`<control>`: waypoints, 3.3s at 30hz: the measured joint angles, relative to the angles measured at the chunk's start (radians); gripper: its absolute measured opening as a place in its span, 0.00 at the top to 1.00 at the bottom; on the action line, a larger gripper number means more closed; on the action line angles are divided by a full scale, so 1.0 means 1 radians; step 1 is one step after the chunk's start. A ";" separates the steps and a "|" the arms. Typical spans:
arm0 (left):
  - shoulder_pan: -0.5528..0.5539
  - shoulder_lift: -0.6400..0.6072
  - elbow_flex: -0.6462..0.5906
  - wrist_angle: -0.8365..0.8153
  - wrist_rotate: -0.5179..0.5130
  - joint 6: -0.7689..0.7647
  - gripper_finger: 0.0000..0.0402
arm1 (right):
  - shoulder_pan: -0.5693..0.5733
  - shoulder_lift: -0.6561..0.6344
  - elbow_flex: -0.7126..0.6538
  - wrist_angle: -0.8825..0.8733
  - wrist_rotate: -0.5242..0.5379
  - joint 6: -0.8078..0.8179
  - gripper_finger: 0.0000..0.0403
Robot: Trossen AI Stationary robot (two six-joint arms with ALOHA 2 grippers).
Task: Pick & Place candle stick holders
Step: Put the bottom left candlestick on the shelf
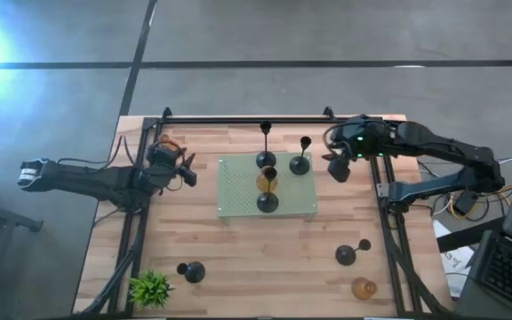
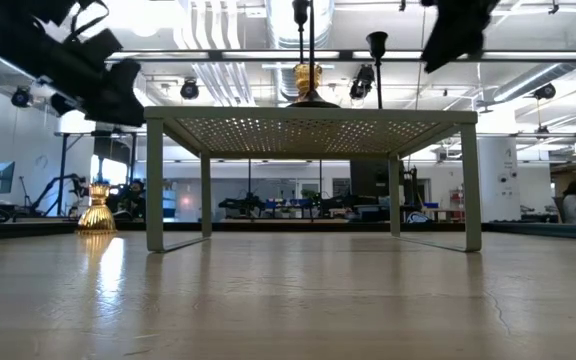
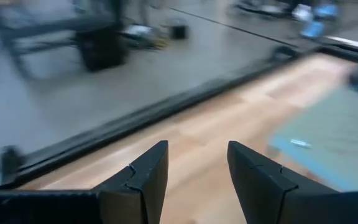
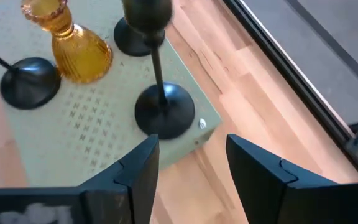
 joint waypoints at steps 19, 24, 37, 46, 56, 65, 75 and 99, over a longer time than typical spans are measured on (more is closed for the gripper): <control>-0.098 -0.061 0.035 -0.004 1.129 0.131 0.58 | 0.037 -0.328 -0.208 0.034 -0.005 0.198 0.69; -0.252 -0.074 -0.023 -0.005 1.010 0.004 0.58 | 0.037 -0.318 -0.224 0.044 -0.008 0.223 0.70; -0.936 -0.043 -0.051 0.006 0.396 -0.222 0.58 | 0.037 -0.280 -0.222 0.137 -0.012 0.233 0.73; -1.216 0.017 -0.102 0.106 0.141 -0.258 0.58 | 0.037 -0.257 -0.221 0.252 -0.012 0.232 0.73; -1.215 0.137 -0.181 0.475 0.223 -0.135 0.58 | 0.037 -0.240 -0.221 0.256 -0.012 0.233 0.75; -1.119 0.248 -0.149 0.524 0.300 -0.110 0.58 | 0.037 -0.241 -0.221 0.307 -0.012 0.228 0.76; -0.998 0.373 -0.109 0.588 0.456 -0.076 0.58 | 0.037 -0.241 -0.221 0.306 -0.012 0.218 0.76; -0.941 0.440 -0.108 0.655 0.520 0.014 0.96 | 0.037 -0.242 -0.221 0.306 -0.012 0.217 0.76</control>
